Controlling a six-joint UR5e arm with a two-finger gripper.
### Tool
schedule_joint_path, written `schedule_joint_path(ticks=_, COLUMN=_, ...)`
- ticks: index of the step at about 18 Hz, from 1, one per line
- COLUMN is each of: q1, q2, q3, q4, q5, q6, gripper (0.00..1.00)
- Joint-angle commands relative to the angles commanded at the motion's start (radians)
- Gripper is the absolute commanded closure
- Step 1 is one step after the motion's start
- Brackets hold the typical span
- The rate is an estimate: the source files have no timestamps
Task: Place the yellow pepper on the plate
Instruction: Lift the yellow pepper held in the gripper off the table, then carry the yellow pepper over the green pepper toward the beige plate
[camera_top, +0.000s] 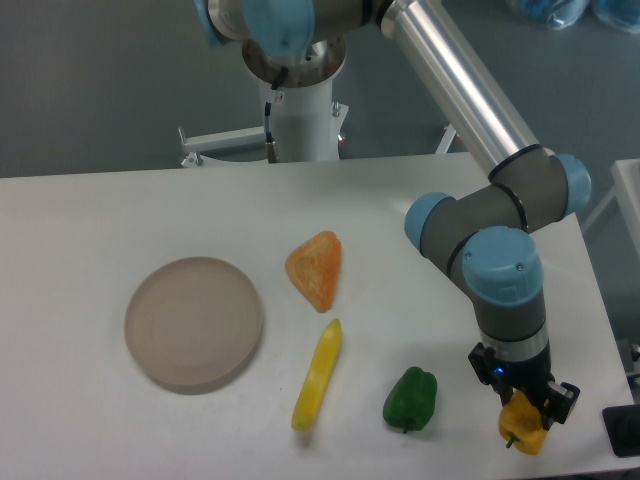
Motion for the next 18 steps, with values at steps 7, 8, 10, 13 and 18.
schedule_joint_path(ticks=7, q1=-0.002, q2=0.023, q3=-0.011, q4=-0.002, q5=-0.006, q6=-0.009, gripper=0.59)
schedule_joint_path(ticks=8, q1=-0.002, q2=0.035, q3=-0.015, q4=-0.003, q5=-0.009, q6=-0.009, gripper=0.59)
schedule_joint_path(ticks=10, q1=-0.002, q2=0.067, q3=-0.04, q4=-0.011, q5=-0.011, q6=-0.011, gripper=0.59)
schedule_joint_path(ticks=13, q1=-0.002, q2=0.136, q3=-0.107, q4=-0.015, q5=-0.034, q6=-0.032, gripper=0.59)
schedule_joint_path(ticks=18, q1=-0.028, q2=0.282, q3=-0.241, q4=-0.081, q5=-0.04, q6=-0.11, gripper=0.59)
